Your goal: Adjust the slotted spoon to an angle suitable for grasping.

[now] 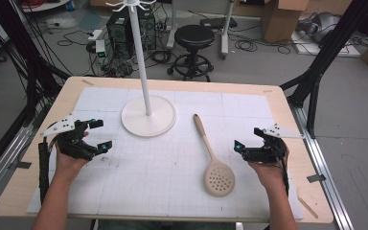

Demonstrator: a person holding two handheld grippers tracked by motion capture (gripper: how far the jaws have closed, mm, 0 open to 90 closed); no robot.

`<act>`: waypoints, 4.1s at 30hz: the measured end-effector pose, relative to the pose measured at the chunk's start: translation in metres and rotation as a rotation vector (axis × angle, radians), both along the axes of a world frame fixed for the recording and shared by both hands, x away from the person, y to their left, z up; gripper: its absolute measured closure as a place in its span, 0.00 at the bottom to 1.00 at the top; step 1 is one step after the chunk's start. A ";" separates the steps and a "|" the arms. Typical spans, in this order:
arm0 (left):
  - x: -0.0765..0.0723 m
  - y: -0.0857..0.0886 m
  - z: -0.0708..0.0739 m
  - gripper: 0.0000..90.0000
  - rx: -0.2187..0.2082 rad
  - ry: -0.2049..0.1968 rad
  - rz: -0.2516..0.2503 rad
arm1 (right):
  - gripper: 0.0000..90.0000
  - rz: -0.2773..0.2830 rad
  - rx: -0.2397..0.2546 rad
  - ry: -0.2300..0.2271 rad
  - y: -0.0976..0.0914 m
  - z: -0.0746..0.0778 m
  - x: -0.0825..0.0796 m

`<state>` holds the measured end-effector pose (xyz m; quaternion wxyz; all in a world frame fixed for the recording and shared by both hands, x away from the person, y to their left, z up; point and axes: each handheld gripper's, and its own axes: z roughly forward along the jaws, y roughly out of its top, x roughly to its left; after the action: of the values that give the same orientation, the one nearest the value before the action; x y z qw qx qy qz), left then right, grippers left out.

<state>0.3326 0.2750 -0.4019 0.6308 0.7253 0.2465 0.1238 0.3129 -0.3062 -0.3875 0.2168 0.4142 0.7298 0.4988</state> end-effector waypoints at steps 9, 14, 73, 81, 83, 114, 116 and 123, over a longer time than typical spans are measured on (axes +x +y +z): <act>0.001 -0.002 0.000 0.02 -0.008 -0.008 0.000 | 0.02 0.005 -0.003 0.009 0.001 -0.001 -0.002; 0.002 -0.002 -0.001 0.02 -0.023 -0.012 0.000 | 0.02 0.017 -0.005 0.006 0.007 0.002 -0.004; -0.001 -0.002 0.005 0.02 0.010 -0.048 0.006 | 0.48 0.130 -0.412 0.524 0.126 -0.022 0.092; -0.001 -0.002 0.006 0.02 0.007 -0.051 0.006 | 0.65 0.145 -0.457 0.558 0.134 -0.029 0.090; -0.001 -0.002 0.005 0.02 0.005 -0.050 0.006 | 0.66 0.140 -0.457 0.558 0.135 -0.029 0.090; 0.000 -0.003 0.004 0.02 0.015 -0.046 0.000 | 0.72 0.089 -0.363 0.627 0.131 -0.025 0.098; 0.000 -0.002 0.004 0.02 0.017 -0.046 -0.001 | 0.73 0.099 -0.356 0.632 0.133 -0.025 0.098; 0.000 -0.002 0.004 0.02 0.015 -0.046 0.000 | 0.77 0.118 -0.361 0.623 0.137 -0.020 0.097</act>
<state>0.3324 0.2726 -0.3976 0.6308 0.7270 0.2310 0.1425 0.4099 -0.1695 -0.4073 0.0246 0.4584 0.8599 0.2234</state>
